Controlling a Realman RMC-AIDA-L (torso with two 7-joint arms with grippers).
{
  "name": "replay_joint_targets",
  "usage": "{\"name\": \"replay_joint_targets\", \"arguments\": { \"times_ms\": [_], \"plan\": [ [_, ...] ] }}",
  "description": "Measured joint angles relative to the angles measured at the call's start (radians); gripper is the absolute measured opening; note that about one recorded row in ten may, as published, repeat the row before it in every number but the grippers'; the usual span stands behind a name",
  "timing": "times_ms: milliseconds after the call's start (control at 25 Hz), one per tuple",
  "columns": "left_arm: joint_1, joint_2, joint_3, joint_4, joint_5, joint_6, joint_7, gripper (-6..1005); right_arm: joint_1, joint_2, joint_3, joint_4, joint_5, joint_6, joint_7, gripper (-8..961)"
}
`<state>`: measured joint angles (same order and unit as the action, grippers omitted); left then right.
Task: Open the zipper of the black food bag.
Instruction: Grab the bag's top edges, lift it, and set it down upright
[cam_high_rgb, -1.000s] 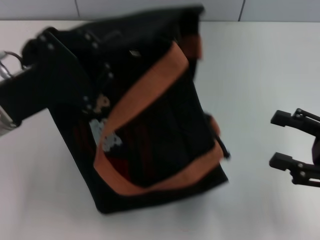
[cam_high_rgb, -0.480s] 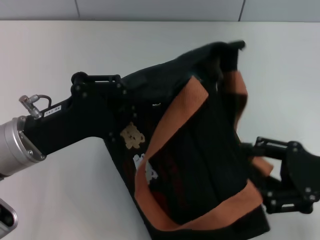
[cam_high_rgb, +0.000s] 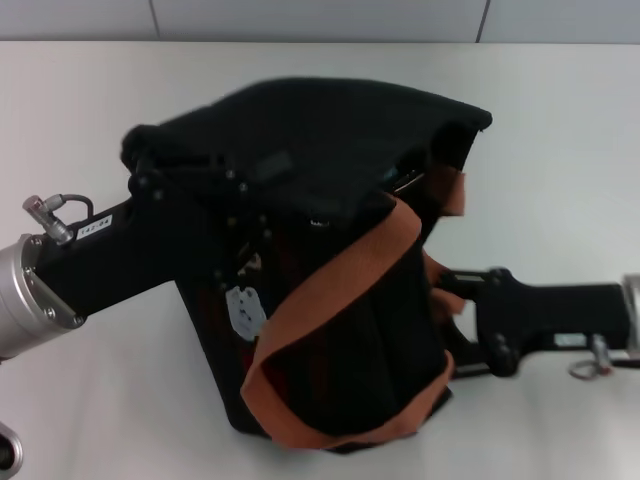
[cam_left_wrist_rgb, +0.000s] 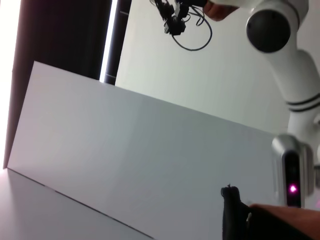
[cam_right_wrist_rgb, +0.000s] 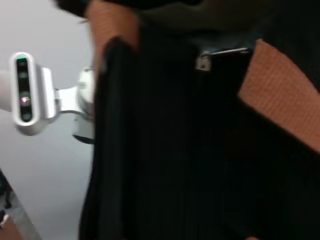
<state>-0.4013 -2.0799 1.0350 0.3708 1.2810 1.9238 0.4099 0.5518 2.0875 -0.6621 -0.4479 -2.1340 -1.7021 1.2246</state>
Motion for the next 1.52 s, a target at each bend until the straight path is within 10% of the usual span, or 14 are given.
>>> {"name": "replay_joint_targets", "arguments": {
  "times_ms": [480,960,1520],
  "plan": [
    [-0.008,0.0,0.07,-0.068,0.007,-0.01,0.032,102,0.163,0.005,-0.003,0.133,0.147,0.29,-0.059,831],
    [-0.072,0.0,0.159,-0.116,0.005,-0.061,0.038,99,0.108,0.001,0.008,0.156,0.168,0.286,-0.063,830],
    [-0.087,0.0,0.161,-0.126,0.009,-0.091,0.038,99,-0.152,-0.009,0.008,0.075,0.51,0.077,-0.084,830]
  ]
}}
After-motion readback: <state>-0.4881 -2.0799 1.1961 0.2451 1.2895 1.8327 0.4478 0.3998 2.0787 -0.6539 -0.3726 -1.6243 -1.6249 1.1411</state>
